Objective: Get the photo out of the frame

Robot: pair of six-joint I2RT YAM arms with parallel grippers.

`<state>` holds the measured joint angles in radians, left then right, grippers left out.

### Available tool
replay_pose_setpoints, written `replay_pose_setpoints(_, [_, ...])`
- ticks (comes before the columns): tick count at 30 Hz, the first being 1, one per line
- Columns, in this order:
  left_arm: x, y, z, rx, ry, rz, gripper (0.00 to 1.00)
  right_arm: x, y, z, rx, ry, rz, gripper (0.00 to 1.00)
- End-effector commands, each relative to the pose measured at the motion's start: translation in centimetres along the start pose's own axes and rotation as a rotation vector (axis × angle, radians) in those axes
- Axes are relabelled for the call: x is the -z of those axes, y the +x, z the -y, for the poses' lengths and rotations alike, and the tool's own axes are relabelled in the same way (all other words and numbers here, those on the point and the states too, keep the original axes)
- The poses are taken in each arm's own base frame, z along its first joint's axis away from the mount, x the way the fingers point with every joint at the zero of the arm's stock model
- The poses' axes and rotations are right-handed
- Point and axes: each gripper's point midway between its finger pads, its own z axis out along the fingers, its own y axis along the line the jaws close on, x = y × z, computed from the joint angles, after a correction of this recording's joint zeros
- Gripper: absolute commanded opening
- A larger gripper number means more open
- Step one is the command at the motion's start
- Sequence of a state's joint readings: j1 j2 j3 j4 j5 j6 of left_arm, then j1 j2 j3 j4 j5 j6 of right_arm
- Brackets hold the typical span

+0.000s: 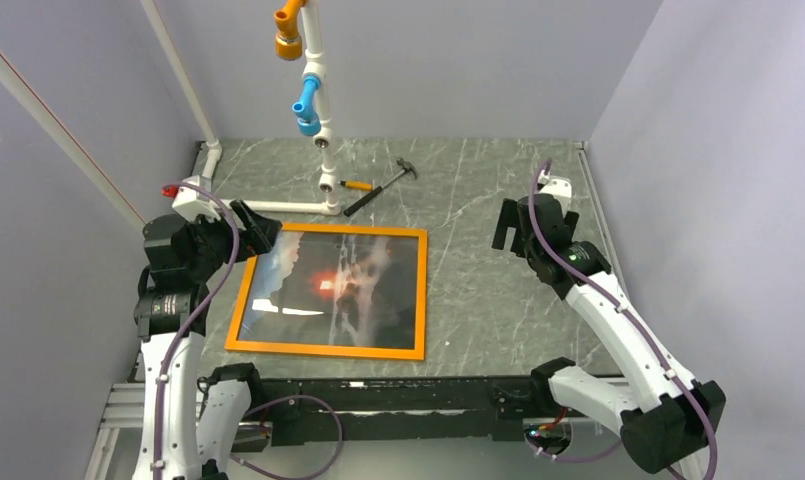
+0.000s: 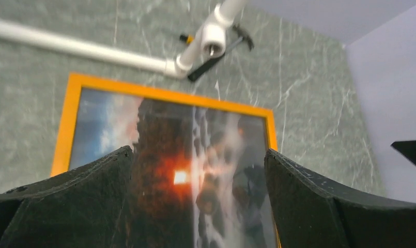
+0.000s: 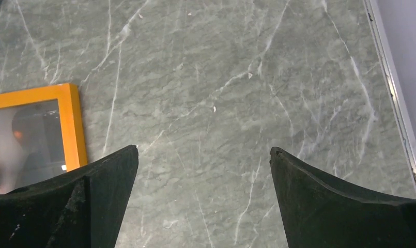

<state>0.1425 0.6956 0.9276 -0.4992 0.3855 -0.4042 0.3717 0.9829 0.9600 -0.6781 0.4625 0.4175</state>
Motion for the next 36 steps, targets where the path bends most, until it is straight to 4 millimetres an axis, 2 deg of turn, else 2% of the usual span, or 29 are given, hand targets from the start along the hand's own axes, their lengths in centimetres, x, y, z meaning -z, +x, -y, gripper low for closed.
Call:
replay_pose_setpoints(1, [0.4,0.3,0.7,-0.046,0.051,0.010,0.99,0.9,-3.7,-1.0,-0.035,-0.053,0.124,1.00])
replay_pose_setpoints(7, [0.2,1.8,0.0,-0.029,0.034,-0.027,0.99,-0.3,-2.9,-0.9,-0.015,0.003,0.057,1.00])
replay_pose_setpoints(13, [-1.1,4.5,-0.1,-0.013,0.050,-0.128,0.99,-1.3,-1.9,-1.5,0.020,0.001,0.008,1.00])
replay_pose_setpoints(18, [-2.2,8.2,2.7,-0.030,0.137,-0.249,0.99,-1.5,-1.2,-2.4,-0.025,-0.038,0.012,1.00])
replay_pose_setpoints(21, [-2.6,10.8,4.3,-0.013,0.179,-0.303,0.99,-2.2,0.5,-3.1,-0.087,-0.052,-0.034,1.00])
replay_pose_setpoints(25, [-2.8,14.1,6.4,-0.003,0.247,-0.370,0.99,-3.3,4.3,-5.4,-0.059,-0.126,-0.229,1.00])
replay_pose_setpoints(29, [-2.8,16.7,8.2,-0.025,0.281,-0.439,0.99,-4.3,6.8,-7.3,-0.026,-0.166,-0.385,1.00])
replay_pose_setpoints(32, [-2.7,17.7,9.0,-0.050,0.283,-0.465,0.99,-4.4,9.0,-9.0,0.020,-0.237,-0.520,1.00])
replay_pose_setpoints(36, [-2.2,18.3,9.3,-0.086,0.282,-0.474,0.99,-3.2,11.1,-13.2,0.027,-0.432,-0.551,1.00])
